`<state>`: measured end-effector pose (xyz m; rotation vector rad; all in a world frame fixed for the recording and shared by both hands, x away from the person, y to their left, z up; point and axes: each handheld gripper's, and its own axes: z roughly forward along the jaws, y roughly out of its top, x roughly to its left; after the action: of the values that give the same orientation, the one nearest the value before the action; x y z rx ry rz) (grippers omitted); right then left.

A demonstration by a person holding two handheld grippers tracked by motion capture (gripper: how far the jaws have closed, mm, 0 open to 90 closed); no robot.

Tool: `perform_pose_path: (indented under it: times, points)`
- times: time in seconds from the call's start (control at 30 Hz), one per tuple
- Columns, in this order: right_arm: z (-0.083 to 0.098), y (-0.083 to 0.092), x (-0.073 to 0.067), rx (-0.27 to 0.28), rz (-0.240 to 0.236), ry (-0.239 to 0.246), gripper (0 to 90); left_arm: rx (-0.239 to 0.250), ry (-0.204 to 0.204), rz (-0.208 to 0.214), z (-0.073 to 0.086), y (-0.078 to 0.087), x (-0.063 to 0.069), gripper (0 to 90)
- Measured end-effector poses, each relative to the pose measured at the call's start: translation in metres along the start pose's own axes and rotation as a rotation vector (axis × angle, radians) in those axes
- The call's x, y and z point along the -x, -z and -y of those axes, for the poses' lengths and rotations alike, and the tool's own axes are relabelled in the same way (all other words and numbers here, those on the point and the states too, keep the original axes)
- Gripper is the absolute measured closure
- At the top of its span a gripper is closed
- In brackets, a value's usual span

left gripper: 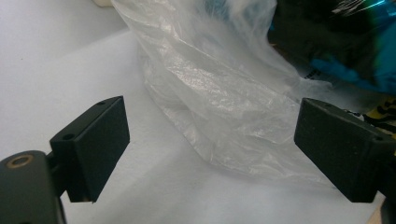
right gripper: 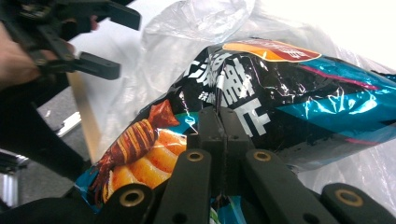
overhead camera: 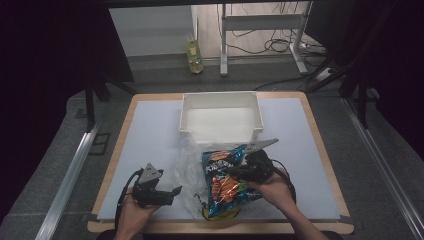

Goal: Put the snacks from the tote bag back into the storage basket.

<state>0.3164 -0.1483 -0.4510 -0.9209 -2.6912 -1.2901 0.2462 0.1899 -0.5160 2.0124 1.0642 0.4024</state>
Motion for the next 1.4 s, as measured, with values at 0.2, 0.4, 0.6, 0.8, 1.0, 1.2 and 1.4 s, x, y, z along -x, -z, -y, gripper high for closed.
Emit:
perform_pose_path:
  times: [0.2, 0.4, 0.6, 0.8, 1.0, 1.2, 1.4]
  points:
    - [-0.001, 0.019, -0.006, 0.03, -0.02, 0.001, 90.0, -0.006, -0.008, -0.007, 0.0, 0.0, -0.001, 9.7]
    - [-0.001, 0.033, -0.008, 0.024, -0.017, 0.002, 90.0, 0.004, 0.005, -0.003, 0.0, 0.0, 0.0, 9.3]
    - [0.006, 0.041, -0.008, 0.013, 0.004, 0.007, 90.0, 0.029, 0.005, 0.009, -0.003, 0.002, 0.002, 9.8]
    - [0.011, 0.04, -0.006, 0.013, -0.002, -0.002, 90.0, 0.045, 0.003, 0.051, -0.009, -0.006, 0.011, 25.9]
    - [0.01, 0.039, -0.01, 0.013, -0.018, 0.01, 90.0, -0.109, -0.068, 0.03, -0.01, -0.034, 0.017, 65.2]
    - [0.009, 0.045, -0.014, 0.018, -0.022, 0.015, 89.9, -0.161, -0.065, 0.021, -0.009, -0.046, 0.012, 72.6]
    - [0.012, 0.058, -0.016, 0.025, -0.025, 0.01, 90.0, -0.165, -0.067, 0.012, -0.009, -0.046, 0.012, 74.2]
